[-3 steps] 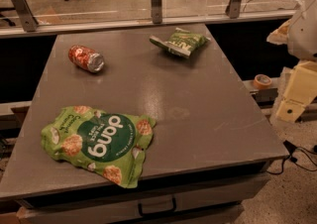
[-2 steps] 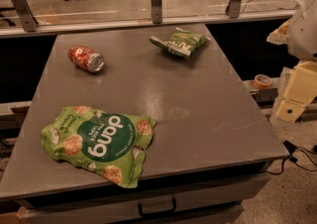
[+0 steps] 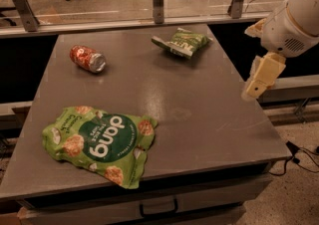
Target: Move green jalapeno chip bag near coke can
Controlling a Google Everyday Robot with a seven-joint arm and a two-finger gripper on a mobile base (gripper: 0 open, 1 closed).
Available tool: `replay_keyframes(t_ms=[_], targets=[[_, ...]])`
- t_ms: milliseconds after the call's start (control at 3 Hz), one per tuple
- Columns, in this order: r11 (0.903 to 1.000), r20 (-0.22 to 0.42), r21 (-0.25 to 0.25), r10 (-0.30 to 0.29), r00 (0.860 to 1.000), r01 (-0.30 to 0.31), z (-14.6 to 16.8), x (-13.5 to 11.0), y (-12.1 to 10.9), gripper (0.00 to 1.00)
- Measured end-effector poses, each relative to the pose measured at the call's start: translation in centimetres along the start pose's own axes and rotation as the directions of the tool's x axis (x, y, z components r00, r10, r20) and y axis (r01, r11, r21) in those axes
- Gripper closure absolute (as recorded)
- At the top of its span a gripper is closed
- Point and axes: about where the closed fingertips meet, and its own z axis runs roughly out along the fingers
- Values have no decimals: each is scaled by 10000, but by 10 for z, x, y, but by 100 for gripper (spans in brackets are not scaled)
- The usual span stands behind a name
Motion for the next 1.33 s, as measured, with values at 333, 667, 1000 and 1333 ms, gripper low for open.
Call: replay_keyframes(t_ms=[333, 667, 1000, 1333], targets=[[9985, 1389, 401, -416, 9894, 363, 44, -25, -55, 0], [9992, 2588, 245, -359, 9653, 306, 74, -56, -87, 0], [9992, 2631, 305, -329, 9642, 257, 73, -55, -91, 0], [9995, 2823, 289, -226, 9591, 150, 78, -58, -91, 0]])
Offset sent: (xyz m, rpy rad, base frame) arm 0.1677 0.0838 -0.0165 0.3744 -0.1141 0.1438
